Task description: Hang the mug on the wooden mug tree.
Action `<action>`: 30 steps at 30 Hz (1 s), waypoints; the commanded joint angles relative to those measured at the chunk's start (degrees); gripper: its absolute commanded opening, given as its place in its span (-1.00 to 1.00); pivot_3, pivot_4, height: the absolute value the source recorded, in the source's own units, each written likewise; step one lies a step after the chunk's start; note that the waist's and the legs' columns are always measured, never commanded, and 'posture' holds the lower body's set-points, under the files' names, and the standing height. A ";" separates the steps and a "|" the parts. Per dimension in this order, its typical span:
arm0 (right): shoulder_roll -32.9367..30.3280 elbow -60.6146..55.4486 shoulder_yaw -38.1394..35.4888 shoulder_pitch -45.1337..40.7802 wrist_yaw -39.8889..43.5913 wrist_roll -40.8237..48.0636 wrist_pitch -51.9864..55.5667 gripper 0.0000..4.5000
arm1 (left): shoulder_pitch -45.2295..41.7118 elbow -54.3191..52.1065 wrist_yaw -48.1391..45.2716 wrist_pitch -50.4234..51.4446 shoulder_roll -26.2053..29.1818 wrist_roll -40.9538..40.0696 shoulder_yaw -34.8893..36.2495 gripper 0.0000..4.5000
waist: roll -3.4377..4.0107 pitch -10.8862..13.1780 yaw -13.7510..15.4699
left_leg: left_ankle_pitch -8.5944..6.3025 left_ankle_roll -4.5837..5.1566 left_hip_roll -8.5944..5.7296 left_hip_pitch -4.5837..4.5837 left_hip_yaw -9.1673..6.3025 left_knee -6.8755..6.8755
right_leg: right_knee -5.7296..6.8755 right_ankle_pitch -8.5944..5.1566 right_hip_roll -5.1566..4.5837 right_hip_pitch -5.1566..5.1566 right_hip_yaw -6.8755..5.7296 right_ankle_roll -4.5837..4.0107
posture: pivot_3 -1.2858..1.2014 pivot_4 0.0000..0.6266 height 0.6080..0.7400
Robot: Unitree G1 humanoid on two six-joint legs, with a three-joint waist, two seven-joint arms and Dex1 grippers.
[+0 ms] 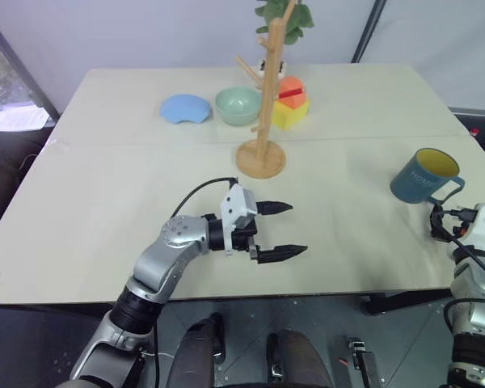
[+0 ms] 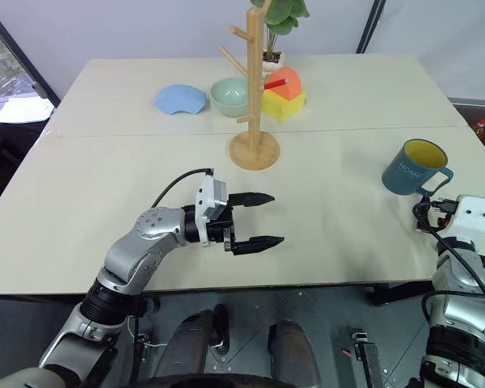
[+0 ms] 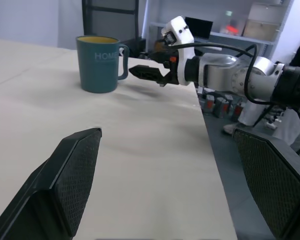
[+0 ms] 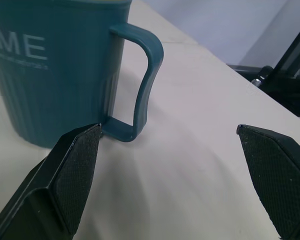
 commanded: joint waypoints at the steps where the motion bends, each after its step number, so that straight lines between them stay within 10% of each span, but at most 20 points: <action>1: -2.02 1.80 -0.69 -2.25 -0.76 -0.71 -1.83 0.99 | -0.75 -1.23 0.69 -1.51 -0.36 0.25 0.61 1.00 | 0.00 0.00 0.00 | 0.00 0.01 0.00 0.01 -0.01 0.02 | 0.00 0.00 0.00 0.02 0.00 0.00 | 0.03 -0.52 1.00; 14: -3.11 11.58 0.59 -10.05 -1.58 -1.30 -3.17 0.99 | -0.69 -1.30 1.80 -2.47 -0.06 0.83 0.74 1.00 | 0.01 0.00 -0.07 | -0.09 -0.08 0.02 0.01 -0.04 0.33 | 0.14 0.00 0.01 0.11 0.00 -0.02 | 0.03 -0.52 1.00; 17: -3.21 14.26 0.81 -12.50 -0.76 -0.59 -2.96 0.67 | -0.67 -1.31 2.07 -2.53 0.00 1.09 0.94 1.00 | 0.01 0.00 -0.15 | -0.10 -0.06 0.02 0.01 -0.03 0.35 | 0.14 0.00 0.00 0.12 0.00 -0.02 | 0.03 -0.52 1.00; 24: -2.86 15.90 1.21 -14.30 1.37 0.28 -3.17 -0.94 | -0.66 -1.36 2.58 -2.59 0.22 1.17 1.24 1.00 | 0.01 0.00 -0.07 | -0.08 -0.03 0.03 0.01 -0.04 0.36 | 0.19 0.01 0.01 0.11 0.00 0.00 | 0.03 -0.52 1.00; 30: -2.67 12.08 2.99 -13.74 3.89 0.64 -2.38 -0.98 | -0.15 -1.46 3.57 -2.70 0.69 1.48 2.02 1.00 | 0.01 0.01 -0.14 | -0.10 -0.04 0.03 0.02 -0.04 0.40 | 0.21 0.00 0.00 0.12 0.00 0.00 | 0.03 -0.52 1.00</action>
